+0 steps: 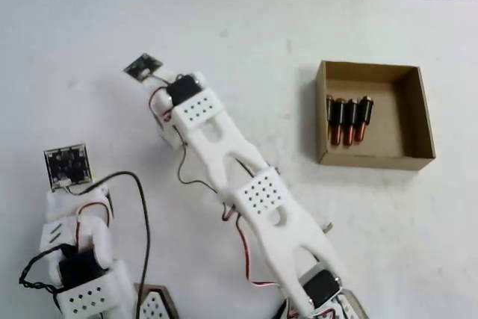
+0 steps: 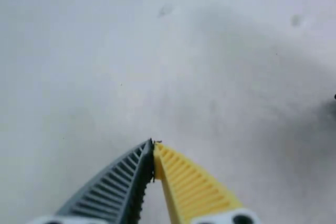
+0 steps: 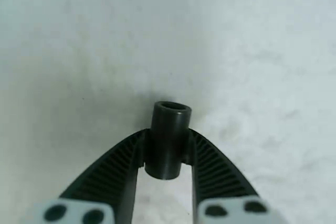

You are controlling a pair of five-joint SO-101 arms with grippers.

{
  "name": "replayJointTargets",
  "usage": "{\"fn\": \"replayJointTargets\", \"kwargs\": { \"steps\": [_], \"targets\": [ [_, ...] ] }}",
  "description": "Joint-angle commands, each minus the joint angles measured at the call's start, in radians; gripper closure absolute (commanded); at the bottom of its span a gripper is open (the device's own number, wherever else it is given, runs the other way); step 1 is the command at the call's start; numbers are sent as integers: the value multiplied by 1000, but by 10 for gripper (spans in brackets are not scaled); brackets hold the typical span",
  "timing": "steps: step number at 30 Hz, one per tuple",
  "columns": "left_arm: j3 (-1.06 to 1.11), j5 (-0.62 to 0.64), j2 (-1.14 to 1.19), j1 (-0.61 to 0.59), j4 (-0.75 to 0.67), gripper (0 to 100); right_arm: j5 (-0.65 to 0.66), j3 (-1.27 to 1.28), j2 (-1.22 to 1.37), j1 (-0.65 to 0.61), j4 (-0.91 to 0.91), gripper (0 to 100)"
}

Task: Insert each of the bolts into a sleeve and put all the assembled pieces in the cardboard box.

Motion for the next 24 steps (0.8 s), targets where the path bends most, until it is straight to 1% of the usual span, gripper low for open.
{"fn": "replayJointTargets", "kwargs": {
  "steps": [1,6,15,20,24],
  "targets": [
    [-8,-12,-10,18,5,977,-6,-23,-82,28,51,981],
    [-3,-12,-10,18,0,977,-6,21,-183,36,53,981],
    [-3,-12,-10,28,2,977,-11,453,-539,-22,48,981],
    [-3,-12,-10,28,5,977,-91,614,-661,-5,47,981],
    [-3,-12,-10,28,6,977,-74,718,-720,1,47,981]
  ]
}}
